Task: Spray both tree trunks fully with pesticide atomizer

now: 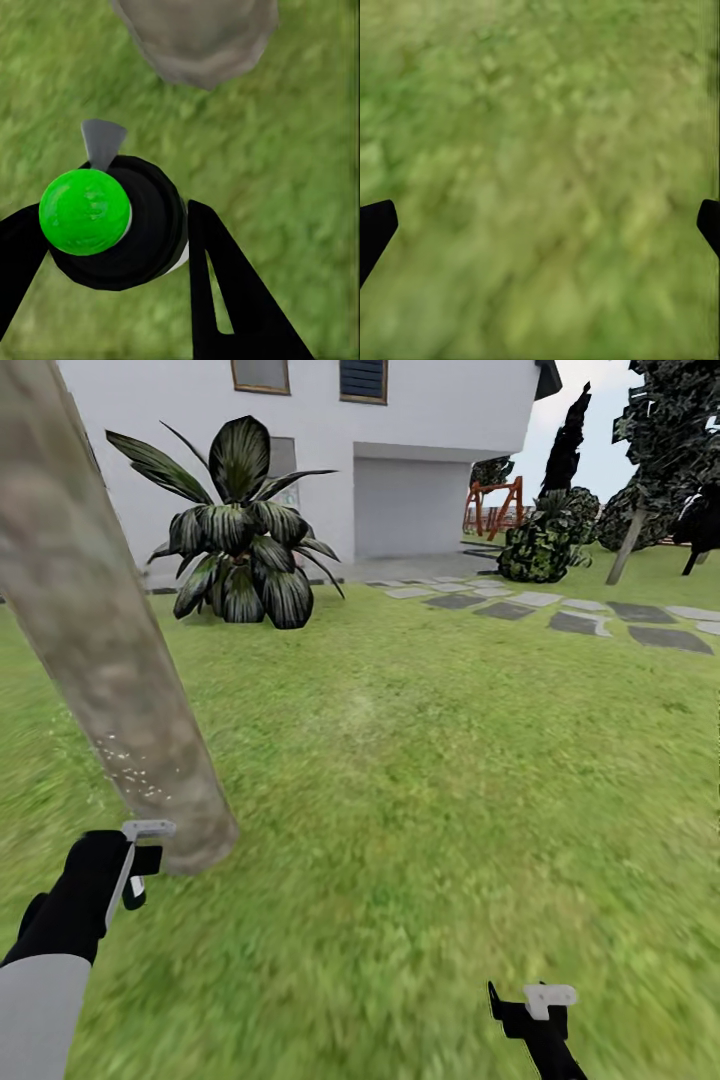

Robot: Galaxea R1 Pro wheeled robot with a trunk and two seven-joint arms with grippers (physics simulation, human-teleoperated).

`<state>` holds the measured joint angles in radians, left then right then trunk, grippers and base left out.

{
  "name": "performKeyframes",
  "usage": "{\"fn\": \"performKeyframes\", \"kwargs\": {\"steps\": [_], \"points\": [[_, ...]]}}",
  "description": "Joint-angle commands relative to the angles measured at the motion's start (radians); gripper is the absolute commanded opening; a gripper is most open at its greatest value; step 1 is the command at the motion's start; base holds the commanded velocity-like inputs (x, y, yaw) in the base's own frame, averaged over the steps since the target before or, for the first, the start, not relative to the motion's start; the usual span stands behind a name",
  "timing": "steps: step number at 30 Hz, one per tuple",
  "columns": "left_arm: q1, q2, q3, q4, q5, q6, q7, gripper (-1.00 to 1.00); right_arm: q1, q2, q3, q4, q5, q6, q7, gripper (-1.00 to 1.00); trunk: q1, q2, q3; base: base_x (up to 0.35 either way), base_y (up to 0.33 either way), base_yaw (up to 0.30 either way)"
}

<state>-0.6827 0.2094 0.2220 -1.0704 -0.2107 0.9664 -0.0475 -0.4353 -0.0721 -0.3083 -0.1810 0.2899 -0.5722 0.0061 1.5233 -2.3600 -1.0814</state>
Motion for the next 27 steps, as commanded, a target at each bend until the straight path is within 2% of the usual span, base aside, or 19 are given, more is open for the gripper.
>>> {"fn": "performKeyframes", "kwargs": {"steps": [1,13,27], "points": [[0.000,-0.001,0.000,0.001,0.001,-0.001,0.000,-1.00,0.000,0.000,0.000,0.000,0.000,0.000,0.000,1.00,0.000,0.000,0.000,0.001,-0.269,0.000],[0.000,0.001,0.000,0.001,0.002,-0.002,0.000,-1.00,0.000,0.000,0.000,0.000,0.000,0.000,0.000,1.00,0.000,0.000,0.000,0.023,-0.271,0.005],[0.000,0.008,0.006,0.001,-0.007,-0.002,0.000,-1.00,0.000,0.000,0.001,0.000,0.000,0.000,0.000,1.00,0.000,0.000,0.000,0.141,-0.270,0.260]]}}
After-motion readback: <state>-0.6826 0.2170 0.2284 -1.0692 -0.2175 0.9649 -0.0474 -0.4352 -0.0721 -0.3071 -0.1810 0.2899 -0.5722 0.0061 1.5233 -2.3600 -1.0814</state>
